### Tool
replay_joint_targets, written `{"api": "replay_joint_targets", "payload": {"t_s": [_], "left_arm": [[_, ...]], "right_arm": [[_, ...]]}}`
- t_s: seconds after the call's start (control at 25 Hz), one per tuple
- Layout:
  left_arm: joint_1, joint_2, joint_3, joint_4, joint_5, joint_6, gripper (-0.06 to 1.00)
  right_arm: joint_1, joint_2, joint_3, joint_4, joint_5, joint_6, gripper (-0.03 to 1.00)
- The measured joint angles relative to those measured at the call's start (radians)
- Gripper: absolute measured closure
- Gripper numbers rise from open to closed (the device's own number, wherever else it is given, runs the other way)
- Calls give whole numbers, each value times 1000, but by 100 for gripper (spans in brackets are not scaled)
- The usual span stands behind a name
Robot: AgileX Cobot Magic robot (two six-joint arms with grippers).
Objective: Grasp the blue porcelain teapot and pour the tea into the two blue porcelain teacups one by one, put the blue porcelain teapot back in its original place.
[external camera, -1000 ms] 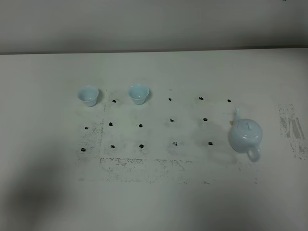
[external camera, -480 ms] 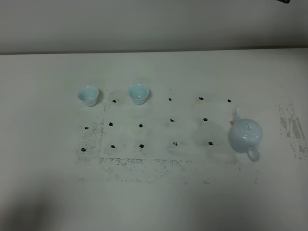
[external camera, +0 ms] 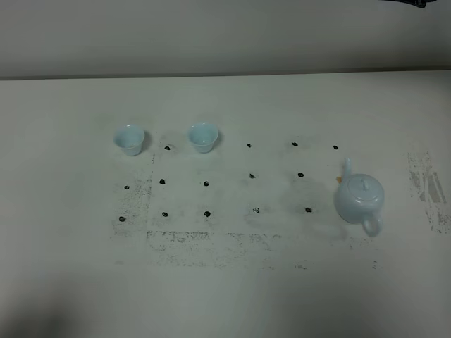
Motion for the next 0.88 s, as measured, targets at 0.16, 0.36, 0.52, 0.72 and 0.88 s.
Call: {"api": "replay_joint_targets", "payload": {"t_s": [0.16,0.36,0.52,0.72,0.88], "left_arm": [[0,0,6,0,3,-1,35],[0,0,9,0,4,-18,35],[0,0,9,0,4,-20,35],[0,0,9,0,4,-20,35],[0,0,9,0,4,-20,35]], "right_arm": [[0,0,0,-25,0,0,37],[0,-14,0,-104,-6,0,37],[3,-83,-29,-180,-32,21,37],[74,-190,-111,-392,-47,93,37],[215,-244,-119,-686,-7,196,37]]}}
